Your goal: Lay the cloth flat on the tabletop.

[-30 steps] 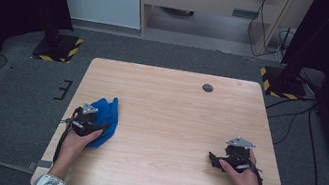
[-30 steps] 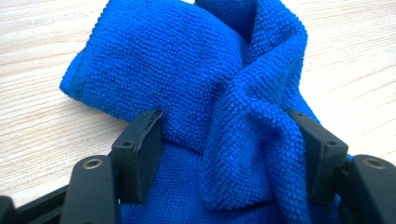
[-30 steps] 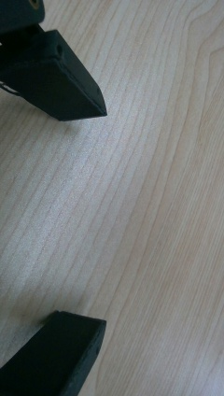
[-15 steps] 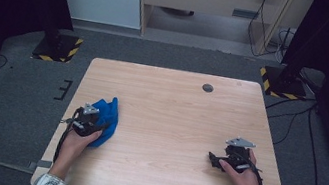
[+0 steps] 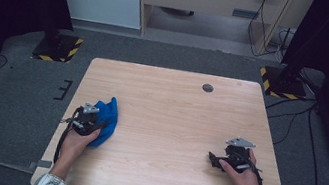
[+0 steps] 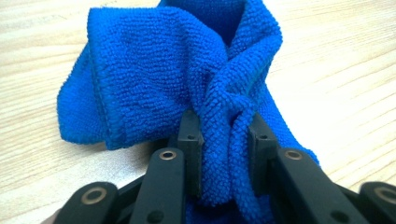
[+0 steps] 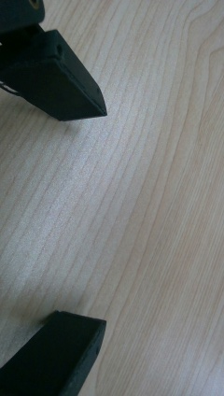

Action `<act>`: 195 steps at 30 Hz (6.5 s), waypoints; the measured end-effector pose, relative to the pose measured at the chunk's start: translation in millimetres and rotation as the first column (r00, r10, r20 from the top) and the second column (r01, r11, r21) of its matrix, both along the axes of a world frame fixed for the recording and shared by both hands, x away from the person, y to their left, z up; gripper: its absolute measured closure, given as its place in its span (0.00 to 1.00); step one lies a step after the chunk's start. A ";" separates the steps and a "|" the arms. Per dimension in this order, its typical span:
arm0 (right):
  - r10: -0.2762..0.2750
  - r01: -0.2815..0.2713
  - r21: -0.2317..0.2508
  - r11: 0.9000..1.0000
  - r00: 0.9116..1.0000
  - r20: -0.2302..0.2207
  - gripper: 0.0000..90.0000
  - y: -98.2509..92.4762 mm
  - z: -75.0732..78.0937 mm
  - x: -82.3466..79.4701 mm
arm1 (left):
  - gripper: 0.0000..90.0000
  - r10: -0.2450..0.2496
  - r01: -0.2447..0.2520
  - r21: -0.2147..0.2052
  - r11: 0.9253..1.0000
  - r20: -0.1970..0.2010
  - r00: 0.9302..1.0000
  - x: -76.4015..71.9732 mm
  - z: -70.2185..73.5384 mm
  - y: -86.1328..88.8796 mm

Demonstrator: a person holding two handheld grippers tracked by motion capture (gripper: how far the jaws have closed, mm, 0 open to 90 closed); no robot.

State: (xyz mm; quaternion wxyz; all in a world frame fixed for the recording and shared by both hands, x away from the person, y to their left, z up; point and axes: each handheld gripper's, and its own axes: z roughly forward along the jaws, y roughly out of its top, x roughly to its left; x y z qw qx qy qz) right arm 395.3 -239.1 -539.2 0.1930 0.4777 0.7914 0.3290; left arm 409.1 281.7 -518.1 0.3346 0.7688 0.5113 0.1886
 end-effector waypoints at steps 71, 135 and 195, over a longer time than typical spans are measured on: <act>0.000 0.000 -0.006 1.000 1.000 0.002 0.01 2.0 -0.1 -0.5 | 0.63 -0.376 0.375 0.045 0.926 0.030 0.926 2.5 -2.0 -212.7; 0.274 -0.272 0.068 0.960 0.962 -0.011 0.76 111.3 13.3 23.8 | 0.87 -0.351 0.352 0.064 0.934 -0.028 0.936 -10.2 -0.6 -118.4; 0.188 -0.188 -0.012 0.982 0.982 -0.008 0.42 157.0 49.5 74.1 | 0.59 -0.314 0.311 0.074 0.947 0.026 0.949 -12.0 0.4 -119.3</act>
